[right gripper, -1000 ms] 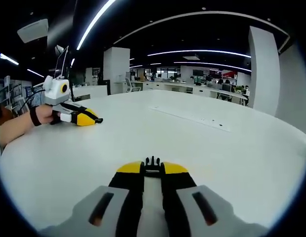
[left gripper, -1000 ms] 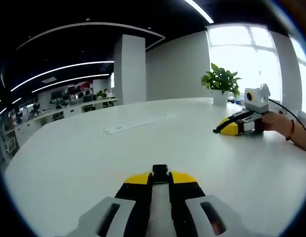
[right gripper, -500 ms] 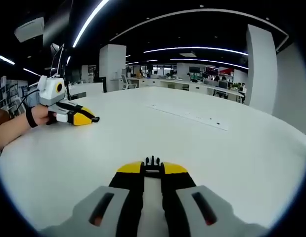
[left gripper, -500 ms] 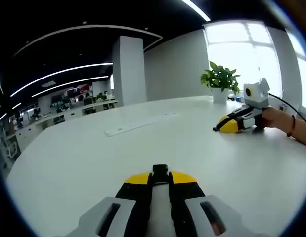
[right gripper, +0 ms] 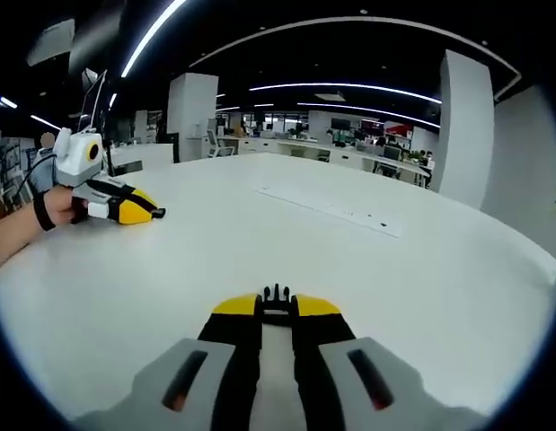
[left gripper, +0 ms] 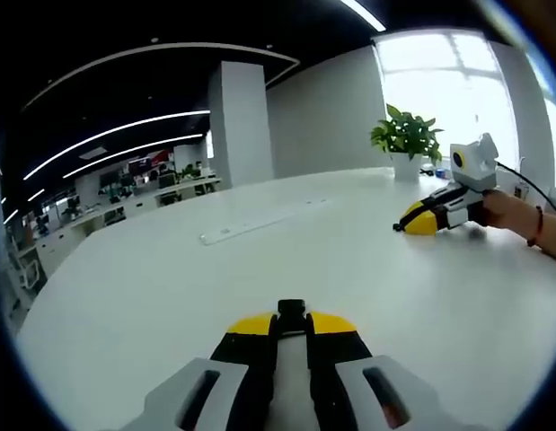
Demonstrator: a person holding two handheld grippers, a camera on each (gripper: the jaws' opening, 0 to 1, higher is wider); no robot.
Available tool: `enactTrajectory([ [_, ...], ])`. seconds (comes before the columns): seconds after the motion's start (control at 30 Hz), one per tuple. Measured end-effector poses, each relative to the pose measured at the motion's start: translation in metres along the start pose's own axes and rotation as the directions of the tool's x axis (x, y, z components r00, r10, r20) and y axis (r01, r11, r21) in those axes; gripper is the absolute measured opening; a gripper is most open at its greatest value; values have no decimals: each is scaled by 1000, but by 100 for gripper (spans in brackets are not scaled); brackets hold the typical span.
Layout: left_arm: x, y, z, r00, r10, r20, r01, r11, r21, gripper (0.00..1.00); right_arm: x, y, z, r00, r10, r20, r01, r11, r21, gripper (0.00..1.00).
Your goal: Snap the two parts of the plastic buckle together until the buckle closes and remains connected.
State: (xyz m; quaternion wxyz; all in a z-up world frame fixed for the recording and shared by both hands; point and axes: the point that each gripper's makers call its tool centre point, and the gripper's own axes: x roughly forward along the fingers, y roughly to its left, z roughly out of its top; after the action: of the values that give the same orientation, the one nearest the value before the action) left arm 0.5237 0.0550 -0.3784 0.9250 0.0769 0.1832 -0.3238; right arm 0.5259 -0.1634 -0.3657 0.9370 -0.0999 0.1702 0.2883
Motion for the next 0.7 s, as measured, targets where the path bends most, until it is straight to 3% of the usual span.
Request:
enactTrajectory([
  [0.23,-1,3,0,1000,4,-14,-5,1000,-19,10,-3,6,11,999,25,23,-26,999,38,12],
  [0.7,-6,-1,-2,1000,3,-31,-5,999,-48,10,-7,18,9,999,45,3,-45,997,58,12],
])
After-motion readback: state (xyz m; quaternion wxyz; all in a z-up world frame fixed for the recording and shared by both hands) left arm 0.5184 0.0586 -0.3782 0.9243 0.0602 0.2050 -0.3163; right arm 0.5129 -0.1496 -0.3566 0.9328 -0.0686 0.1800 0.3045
